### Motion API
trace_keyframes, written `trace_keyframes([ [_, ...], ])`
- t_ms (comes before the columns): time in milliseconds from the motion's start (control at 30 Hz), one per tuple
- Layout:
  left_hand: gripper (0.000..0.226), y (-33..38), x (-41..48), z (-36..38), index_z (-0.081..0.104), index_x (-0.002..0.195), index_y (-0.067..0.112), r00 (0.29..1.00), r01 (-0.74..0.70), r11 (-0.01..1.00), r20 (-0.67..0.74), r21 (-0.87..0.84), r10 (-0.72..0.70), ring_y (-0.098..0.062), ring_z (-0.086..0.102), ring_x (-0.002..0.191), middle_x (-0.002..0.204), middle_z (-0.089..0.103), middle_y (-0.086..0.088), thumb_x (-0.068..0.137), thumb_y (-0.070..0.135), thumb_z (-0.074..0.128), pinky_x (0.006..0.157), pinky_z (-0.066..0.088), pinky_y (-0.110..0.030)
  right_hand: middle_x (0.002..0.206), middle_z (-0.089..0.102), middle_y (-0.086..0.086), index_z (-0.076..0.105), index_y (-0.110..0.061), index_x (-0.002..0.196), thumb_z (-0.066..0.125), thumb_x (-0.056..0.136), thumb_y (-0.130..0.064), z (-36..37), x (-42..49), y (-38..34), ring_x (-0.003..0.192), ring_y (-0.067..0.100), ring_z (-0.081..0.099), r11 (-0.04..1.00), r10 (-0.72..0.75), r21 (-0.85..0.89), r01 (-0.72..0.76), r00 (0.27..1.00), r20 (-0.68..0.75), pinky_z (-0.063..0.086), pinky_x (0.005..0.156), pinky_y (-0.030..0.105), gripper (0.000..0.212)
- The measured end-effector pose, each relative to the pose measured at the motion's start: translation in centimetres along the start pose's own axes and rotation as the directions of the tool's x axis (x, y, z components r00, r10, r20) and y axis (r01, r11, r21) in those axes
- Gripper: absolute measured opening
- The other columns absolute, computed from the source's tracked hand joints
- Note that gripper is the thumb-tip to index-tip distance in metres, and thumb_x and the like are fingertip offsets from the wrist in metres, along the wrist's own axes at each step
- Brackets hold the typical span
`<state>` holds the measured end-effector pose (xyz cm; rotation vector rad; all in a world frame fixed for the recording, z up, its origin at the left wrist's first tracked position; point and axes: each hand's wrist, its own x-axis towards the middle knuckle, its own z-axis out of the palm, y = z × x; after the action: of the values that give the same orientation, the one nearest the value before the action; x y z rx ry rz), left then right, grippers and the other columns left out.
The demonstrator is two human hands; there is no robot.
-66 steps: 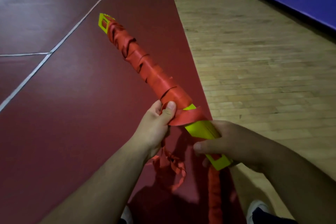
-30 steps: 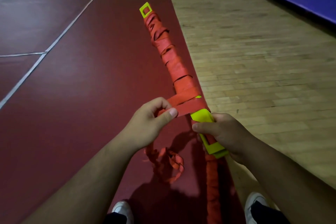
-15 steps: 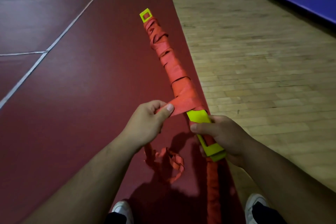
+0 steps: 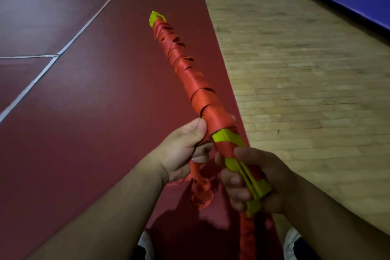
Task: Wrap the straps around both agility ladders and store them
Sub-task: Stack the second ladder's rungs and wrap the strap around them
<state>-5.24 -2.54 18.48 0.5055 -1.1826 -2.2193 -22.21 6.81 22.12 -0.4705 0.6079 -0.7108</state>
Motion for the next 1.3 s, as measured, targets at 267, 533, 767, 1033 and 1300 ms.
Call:
trace_keyframes([
  [267, 0.023, 0.2, 0.6, 0.8, 0.047, 0.085, 0.018, 0.922, -0.109, 0.982, -0.355, 0.153, 0.157, -0.011, 0.013, 0.051, 0.062, 0.025, 0.001, 0.085, 0.035, 0.062, 0.046, 0.011, -0.026, 0.094, 0.070, 0.029, 0.076, -0.010, 0.101, 0.089, 0.054, -0.040, -1.4, -0.5, -2.4, 0.068, 0.036, 0.069, 0.902, -0.176, -0.432, 0.022, 0.931, -0.320, 0.057, 0.063, 0.039, 0.057],
  [533, 0.038, 0.3, 0.7, 0.1, 0.043, 0.083, 0.015, 0.799, -0.062, 0.895, -0.515, 0.441, 0.309, -0.005, 0.029, 0.046, 0.053, 0.036, 0.011, 0.083, 0.038, 0.074, 0.043, 0.026, -0.021, 0.075, 0.070, -0.001, 0.065, -0.022, 0.090, 0.083, 0.069, -0.029, -1.1, 1.0, -0.7, 0.063, 0.016, 0.067, 0.282, -0.567, -0.897, -0.341, 0.695, -0.442, 0.057, 0.064, 0.041, 0.029],
  [767, 0.027, 1.3, -0.4, -0.3, 0.064, 0.097, 0.014, 0.929, 0.002, 0.844, -0.313, 0.537, 0.197, -0.005, 0.035, 0.040, 0.076, 0.069, 0.006, 0.094, 0.038, 0.051, 0.042, 0.027, -0.019, 0.069, 0.059, 0.010, 0.066, -0.001, 0.100, 0.079, 0.066, -0.014, -0.5, 0.6, -0.6, 0.050, 0.020, 0.055, 0.836, -0.385, -0.533, 0.132, 0.833, -0.397, 0.049, 0.048, 0.031, 0.038],
  [1033, 0.016, 0.1, 0.2, 0.1, 0.065, 0.087, 0.021, 0.954, -0.048, 0.982, -0.282, 0.180, 0.098, -0.001, 0.028, 0.037, 0.054, 0.038, 0.007, 0.087, 0.036, 0.059, 0.043, 0.029, -0.016, 0.079, 0.068, 0.019, 0.069, -0.007, 0.104, 0.096, 0.051, -0.040, -1.4, -1.1, -1.5, 0.052, 0.025, 0.064, 0.929, -0.109, -0.368, 0.045, 0.982, -0.154, 0.054, 0.051, 0.031, 0.068],
  [1300, 0.066, 0.1, 0.1, 0.2, 0.055, 0.104, 0.003, 0.976, -0.059, 0.997, -0.205, 0.040, 0.066, 0.000, 0.031, 0.038, 0.063, 0.034, 0.001, 0.068, 0.051, 0.082, 0.045, 0.029, -0.016, 0.078, 0.069, 0.021, 0.064, -0.002, 0.108, 0.095, 0.054, -0.041, -2.2, -1.0, -1.6, 0.048, 0.023, 0.064, 0.950, -0.016, -0.311, -0.016, 0.995, -0.100, 0.053, 0.048, 0.029, 0.074],
])
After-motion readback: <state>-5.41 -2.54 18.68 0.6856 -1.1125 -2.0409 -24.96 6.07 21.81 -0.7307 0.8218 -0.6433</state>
